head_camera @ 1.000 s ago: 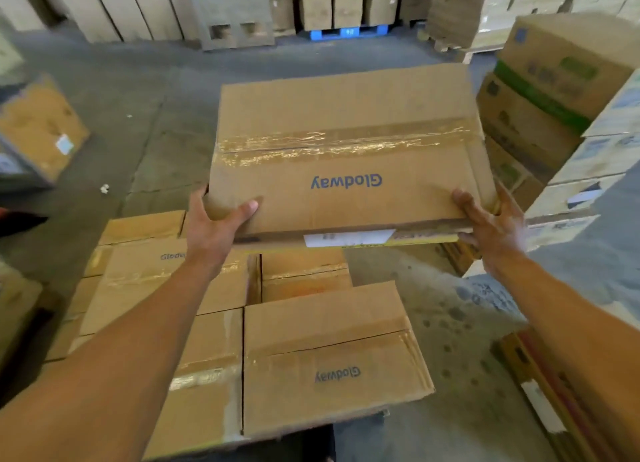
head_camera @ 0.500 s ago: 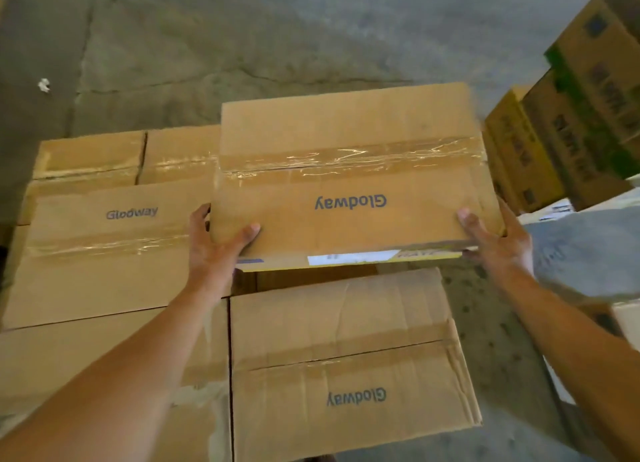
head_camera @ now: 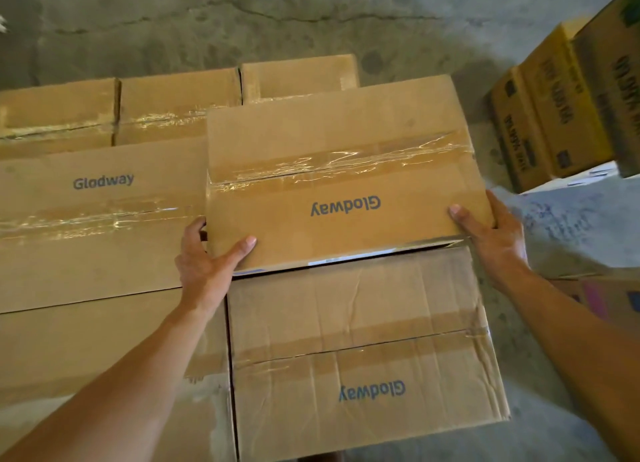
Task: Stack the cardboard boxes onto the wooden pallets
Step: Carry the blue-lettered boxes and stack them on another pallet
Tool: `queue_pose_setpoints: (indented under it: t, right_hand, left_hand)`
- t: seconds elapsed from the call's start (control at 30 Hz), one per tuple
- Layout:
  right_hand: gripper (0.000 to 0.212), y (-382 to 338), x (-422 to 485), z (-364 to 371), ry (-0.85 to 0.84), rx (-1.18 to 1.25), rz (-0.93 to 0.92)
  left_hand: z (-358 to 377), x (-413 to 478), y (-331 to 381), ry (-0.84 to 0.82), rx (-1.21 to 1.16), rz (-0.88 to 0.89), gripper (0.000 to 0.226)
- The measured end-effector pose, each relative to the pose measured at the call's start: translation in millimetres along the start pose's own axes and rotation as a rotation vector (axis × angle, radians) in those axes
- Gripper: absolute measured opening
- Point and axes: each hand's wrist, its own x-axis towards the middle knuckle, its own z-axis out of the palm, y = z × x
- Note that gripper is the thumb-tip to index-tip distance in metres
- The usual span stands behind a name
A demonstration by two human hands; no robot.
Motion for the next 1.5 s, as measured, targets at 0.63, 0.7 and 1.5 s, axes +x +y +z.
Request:
queue_pose_setpoints:
  t: [0.63,0.7,1.5]
  right_hand:
    - [0.065,30.3,28.9,31.1,-0.135,-0.367,0.071]
    - [0.068,33.3,30.8,31.8,-0.141,-0.400,0.066]
    - [0.059,55.4,-167.4,-233.1,0.219,-0.457,-0.160]
  left_hand:
    - [29.0,14.0,-28.7,-0.020,0.553,-0.091,0.103]
    - [29.5,13.5,-29.7,-0.021,0.559,-0.095,0.104]
    - [61.7,-241.4,179.7,-0.150,0.610,0.816,0.050]
